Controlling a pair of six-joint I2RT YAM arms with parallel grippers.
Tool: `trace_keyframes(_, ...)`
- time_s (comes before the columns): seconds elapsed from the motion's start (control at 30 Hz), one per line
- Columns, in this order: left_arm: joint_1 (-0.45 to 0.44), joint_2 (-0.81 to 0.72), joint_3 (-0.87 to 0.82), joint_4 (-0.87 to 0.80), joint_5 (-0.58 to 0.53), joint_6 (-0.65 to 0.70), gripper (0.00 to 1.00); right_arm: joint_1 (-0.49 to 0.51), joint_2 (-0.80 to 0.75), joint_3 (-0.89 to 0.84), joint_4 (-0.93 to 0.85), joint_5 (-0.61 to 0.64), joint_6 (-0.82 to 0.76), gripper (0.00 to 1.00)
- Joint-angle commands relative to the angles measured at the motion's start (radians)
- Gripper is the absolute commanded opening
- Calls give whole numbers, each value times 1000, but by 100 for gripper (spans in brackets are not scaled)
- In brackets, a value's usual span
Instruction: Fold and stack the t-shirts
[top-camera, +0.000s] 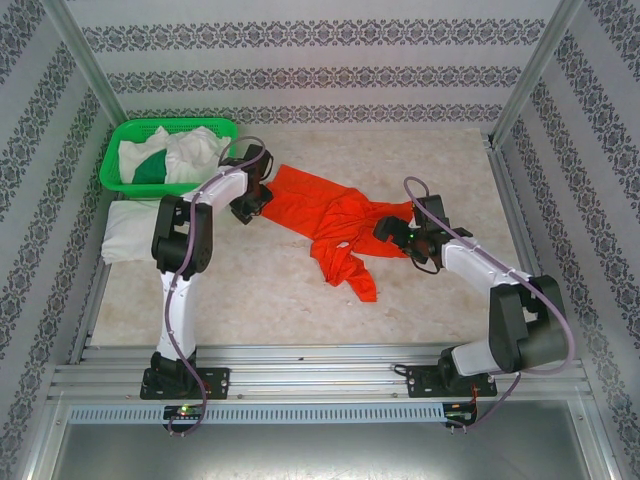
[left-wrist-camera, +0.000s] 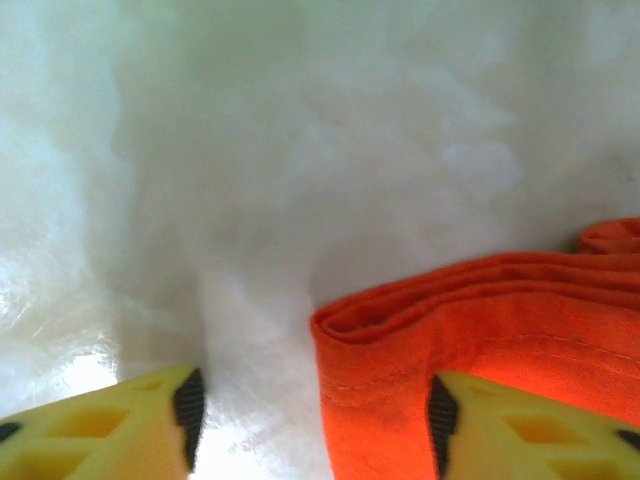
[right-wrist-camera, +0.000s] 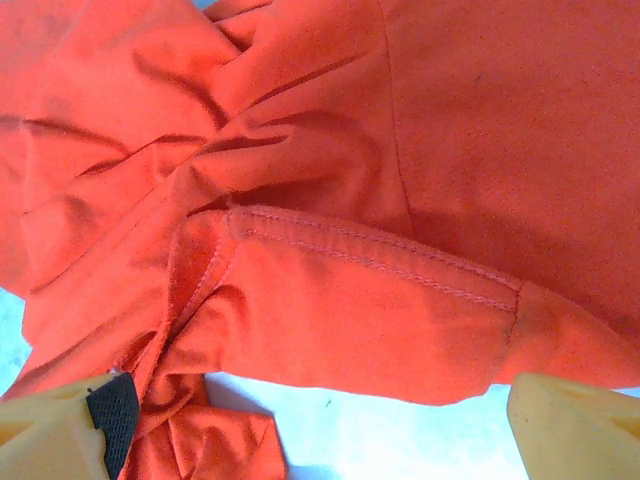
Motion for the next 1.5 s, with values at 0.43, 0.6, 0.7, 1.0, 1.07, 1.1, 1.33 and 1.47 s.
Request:
trace_keyframes(0.43, 31, -4, -92, 203, 81, -68, 1, 209, 142, 144, -84, -217, -221, 69)
trace_keyframes(0.6, 24, -43, -130, 226, 62, -77, 0, 252, 269, 237, -130, -200, -253, 67)
trace_keyframes(0.7, 20, -55, -130, 218, 43, -62, 0, 251, 336, 284, -150, -202, -258, 58)
trace_keyframes(1.0, 14, -143, -212, 286, 22, 7, 0, 198, 252, 300, -165, -175, -268, 0)
trace_keyframes(1.07, 12, -188, -229, 272, -13, 25, 0, 151, 171, 282, -162, -171, -257, 0)
trace_keyframes(1.1, 11, -212, -236, 262, -31, 31, 0, 127, 132, 277, -160, -171, -250, 0)
trace_keyframes(1.33, 12, -421, -304, 235, -122, 68, 0, -95, -63, 305, -142, -194, -175, 0)
trace_keyframes(1.47, 12, -511, -300, 191, -130, 95, 0, -170, -135, 348, -130, -205, -142, 0)
